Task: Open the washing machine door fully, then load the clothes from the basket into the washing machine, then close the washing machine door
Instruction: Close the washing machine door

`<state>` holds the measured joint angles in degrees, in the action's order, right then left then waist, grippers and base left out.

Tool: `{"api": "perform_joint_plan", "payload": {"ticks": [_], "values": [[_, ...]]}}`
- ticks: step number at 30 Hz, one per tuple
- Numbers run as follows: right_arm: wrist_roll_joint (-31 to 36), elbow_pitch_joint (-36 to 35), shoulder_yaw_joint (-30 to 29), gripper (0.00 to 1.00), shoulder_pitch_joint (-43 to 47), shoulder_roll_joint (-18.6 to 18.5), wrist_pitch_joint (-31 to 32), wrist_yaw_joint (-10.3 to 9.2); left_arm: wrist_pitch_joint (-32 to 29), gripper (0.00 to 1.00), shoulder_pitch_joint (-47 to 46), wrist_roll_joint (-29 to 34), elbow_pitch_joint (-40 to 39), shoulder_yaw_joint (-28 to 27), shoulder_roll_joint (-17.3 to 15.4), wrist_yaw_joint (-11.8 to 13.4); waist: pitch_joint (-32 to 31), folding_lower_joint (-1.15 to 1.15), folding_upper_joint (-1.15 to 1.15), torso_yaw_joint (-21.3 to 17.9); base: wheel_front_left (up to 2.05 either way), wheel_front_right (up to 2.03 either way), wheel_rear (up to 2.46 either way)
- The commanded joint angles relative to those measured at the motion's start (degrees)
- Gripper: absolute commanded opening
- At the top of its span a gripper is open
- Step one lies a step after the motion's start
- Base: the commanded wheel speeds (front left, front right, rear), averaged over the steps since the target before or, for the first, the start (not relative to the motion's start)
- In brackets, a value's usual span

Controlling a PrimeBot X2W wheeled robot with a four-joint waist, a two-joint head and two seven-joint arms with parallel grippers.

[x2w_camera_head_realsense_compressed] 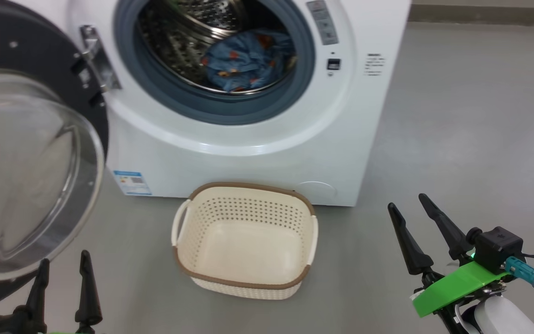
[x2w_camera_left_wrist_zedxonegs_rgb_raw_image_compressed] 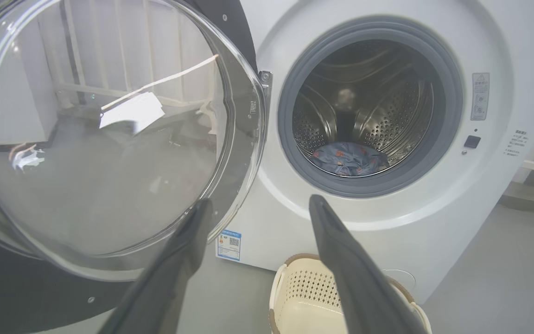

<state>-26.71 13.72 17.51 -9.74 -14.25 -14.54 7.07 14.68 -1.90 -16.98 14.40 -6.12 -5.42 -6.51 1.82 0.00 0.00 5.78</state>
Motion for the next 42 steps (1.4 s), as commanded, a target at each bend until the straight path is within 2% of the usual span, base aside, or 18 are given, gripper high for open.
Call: {"api": "perform_joint_plan", "payload": {"ticks": [1, 11, 27, 42], "values": [[-0.59, -1.02, 0.96, 1.0, 0.1, -0.45, -0.46, 0.42, 0.32, 1.0, -1.26, 0.72, -0.68, -2.15, -0.45, 0.32, -0.63, 0.0, 0.0, 4.02, 0.0, 0.0, 0.0], [-0.8, -0.6, 1.34, 1.0, 0.09, -0.37, -0.46, 0.42, 0.32, 1.0, -1.69, 1.74, 0.46, -3.0, 0.06, 0.63, -0.85, 0.0, 0.0, 11.16, 0.0, 0.0, 0.0], [-1.3, -0.15, 1.84, 1.0, 1.05, -0.08, -0.46, 0.42, 0.32, 1.0, -1.29, 2.56, 0.68, -2.9, 0.36, 0.57, -2.49, 0.0, 0.0, 19.36, 0.0, 0.0, 0.0], [-1.66, -0.22, 2.83, 1.0, 1.36, -0.07, -0.46, 0.42, 0.32, 1.0, -0.88, 2.9, 0.81, -3.29, -0.05, 0.17, -3.23, 0.0, 0.0, 19.67, 0.0, 0.0, 0.0]]}}
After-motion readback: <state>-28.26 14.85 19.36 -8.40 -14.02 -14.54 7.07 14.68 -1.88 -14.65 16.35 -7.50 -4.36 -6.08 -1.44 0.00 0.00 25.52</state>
